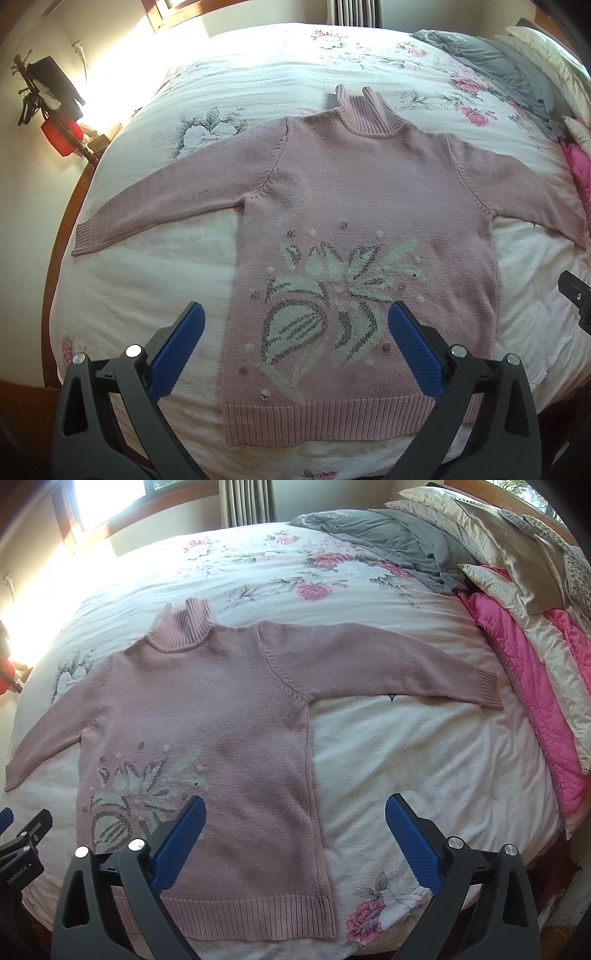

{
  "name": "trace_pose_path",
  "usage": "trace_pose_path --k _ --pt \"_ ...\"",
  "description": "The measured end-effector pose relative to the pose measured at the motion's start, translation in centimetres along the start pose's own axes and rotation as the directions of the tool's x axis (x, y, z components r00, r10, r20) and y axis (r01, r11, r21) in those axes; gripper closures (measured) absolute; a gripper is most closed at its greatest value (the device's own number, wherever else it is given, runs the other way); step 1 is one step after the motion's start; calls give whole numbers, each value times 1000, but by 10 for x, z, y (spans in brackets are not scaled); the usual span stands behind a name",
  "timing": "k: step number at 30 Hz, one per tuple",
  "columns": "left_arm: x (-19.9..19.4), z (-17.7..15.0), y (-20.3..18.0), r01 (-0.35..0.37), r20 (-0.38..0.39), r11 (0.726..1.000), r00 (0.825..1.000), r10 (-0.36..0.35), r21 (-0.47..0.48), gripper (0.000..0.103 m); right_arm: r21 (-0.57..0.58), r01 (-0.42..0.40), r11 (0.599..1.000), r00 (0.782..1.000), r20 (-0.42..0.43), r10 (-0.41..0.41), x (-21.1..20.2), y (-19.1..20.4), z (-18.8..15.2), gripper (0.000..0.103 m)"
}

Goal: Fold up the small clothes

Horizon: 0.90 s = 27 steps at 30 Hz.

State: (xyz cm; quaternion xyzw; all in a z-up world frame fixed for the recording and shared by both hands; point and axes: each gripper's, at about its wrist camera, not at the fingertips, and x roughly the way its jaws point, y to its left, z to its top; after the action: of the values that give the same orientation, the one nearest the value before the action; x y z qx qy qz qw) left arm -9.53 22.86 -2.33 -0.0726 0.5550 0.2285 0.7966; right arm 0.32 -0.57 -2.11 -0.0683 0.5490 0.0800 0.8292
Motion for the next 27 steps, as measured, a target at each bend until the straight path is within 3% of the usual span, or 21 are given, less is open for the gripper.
trace_pose_path --k 27 --pt "4 -5 -3 -14 -5 1000 1000 14 -2 4 2 -4 1000 1000 -6 4 7 -6 -1 4"
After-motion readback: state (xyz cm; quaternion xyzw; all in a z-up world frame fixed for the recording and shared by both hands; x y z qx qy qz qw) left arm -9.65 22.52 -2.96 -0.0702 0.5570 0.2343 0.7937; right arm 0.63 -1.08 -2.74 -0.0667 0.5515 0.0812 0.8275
